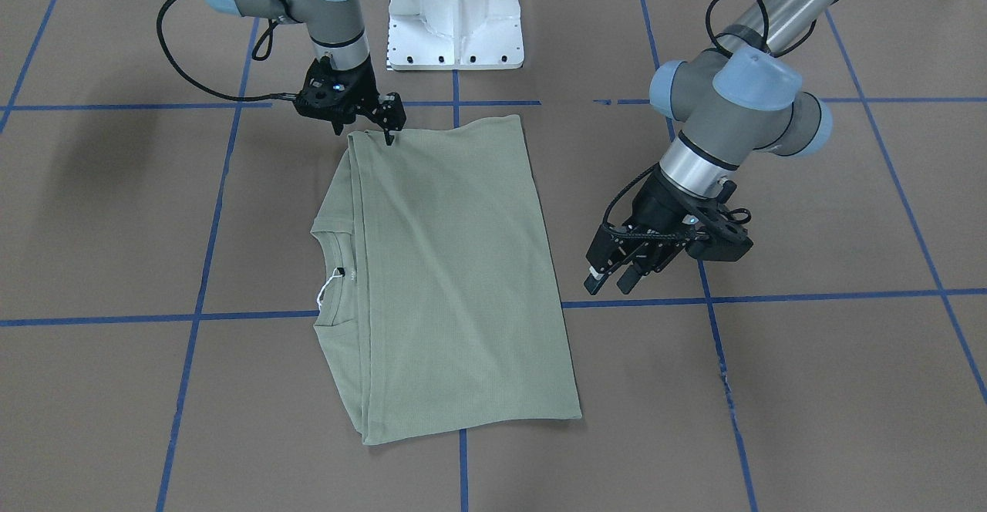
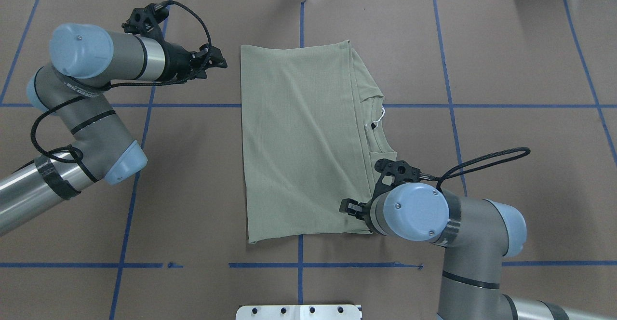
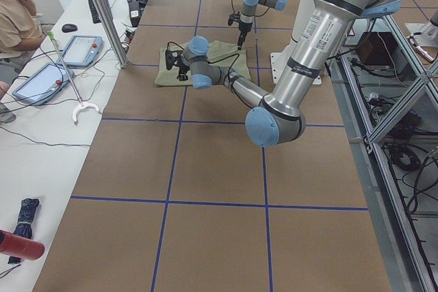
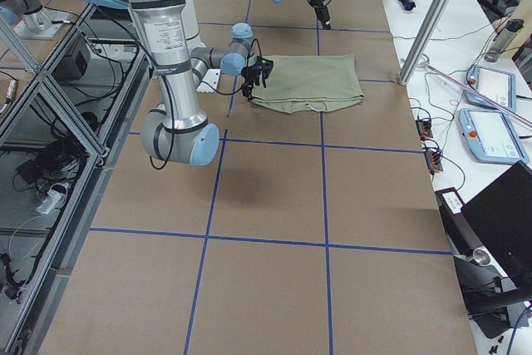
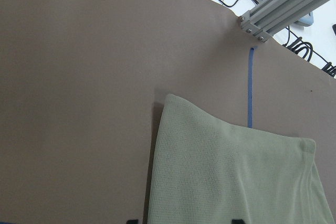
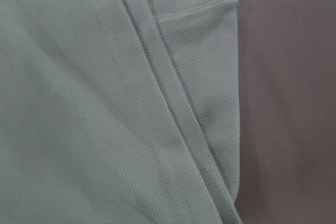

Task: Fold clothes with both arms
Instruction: 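Move the right gripper to the shirt corner nearest the robot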

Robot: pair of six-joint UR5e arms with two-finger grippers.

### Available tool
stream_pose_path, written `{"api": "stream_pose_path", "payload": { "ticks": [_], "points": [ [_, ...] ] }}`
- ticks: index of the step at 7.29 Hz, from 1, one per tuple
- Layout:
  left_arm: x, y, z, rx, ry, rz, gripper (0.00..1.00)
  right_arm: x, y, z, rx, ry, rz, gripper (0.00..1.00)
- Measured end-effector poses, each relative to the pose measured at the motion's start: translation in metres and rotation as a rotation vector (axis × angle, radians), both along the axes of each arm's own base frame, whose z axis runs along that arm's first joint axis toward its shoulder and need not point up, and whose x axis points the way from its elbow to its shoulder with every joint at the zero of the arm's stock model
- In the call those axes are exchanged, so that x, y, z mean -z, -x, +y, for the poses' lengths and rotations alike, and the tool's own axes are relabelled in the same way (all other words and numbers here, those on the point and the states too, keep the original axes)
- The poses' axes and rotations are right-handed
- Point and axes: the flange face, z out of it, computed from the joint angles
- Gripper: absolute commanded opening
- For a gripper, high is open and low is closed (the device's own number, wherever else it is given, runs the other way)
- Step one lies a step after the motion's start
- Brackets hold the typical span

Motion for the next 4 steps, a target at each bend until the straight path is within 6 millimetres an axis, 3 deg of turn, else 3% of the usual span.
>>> {"api": "stream_pose_path", "payload": {
  "ticks": [4],
  "points": [
    [0.001,-0.001,0.001,-0.002,-0.001,0.0,0.66,-0.021,-0.013,-0.003,-0.22,0.134,-0.075,0.82]
  ]
}}
